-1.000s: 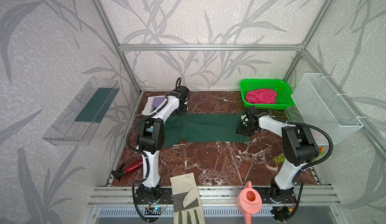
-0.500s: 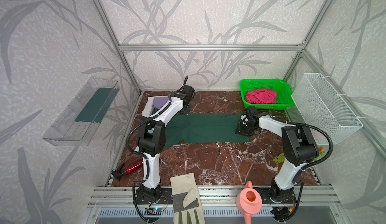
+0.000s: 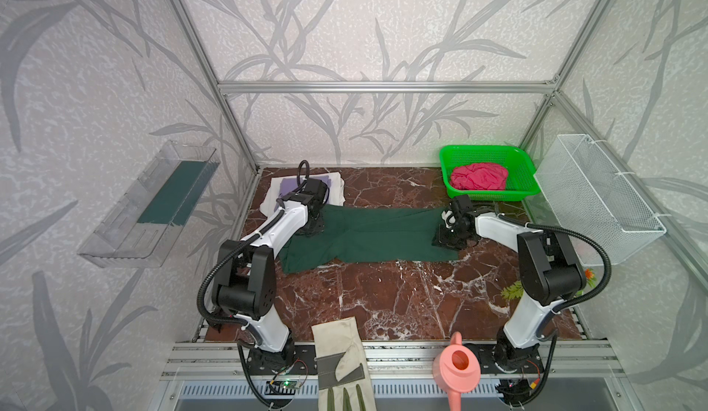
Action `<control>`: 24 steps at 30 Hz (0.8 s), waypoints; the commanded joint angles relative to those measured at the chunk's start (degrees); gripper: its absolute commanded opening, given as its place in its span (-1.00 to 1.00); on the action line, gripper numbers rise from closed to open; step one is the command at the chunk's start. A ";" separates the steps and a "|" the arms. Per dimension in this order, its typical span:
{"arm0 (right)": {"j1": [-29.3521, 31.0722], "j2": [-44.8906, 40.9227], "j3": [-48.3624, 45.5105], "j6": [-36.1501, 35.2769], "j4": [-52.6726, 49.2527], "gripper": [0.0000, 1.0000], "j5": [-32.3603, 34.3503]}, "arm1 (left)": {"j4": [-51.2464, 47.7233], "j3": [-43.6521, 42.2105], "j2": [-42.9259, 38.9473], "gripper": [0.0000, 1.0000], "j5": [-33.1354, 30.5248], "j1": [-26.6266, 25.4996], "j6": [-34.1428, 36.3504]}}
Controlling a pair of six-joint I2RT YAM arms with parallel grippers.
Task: Fold and stack the t-shirts
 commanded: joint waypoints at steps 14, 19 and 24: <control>-3.38 0.78 -4.88 1.76 -5.24 -0.09 0.02 | 2.14 15.90 13.34 -0.32 -6.16 4.38 -3.38; -3.83 0.00 -4.72 1.54 -6.73 -0.09 0.93 | 3.54 -0.57 -1.01 -0.31 -2.06 4.28 -8.80; -3.83 0.31 -4.61 0.99 -7.73 -0.04 1.10 | 0.88 -15.37 -10.12 -0.22 5.15 4.42 -13.24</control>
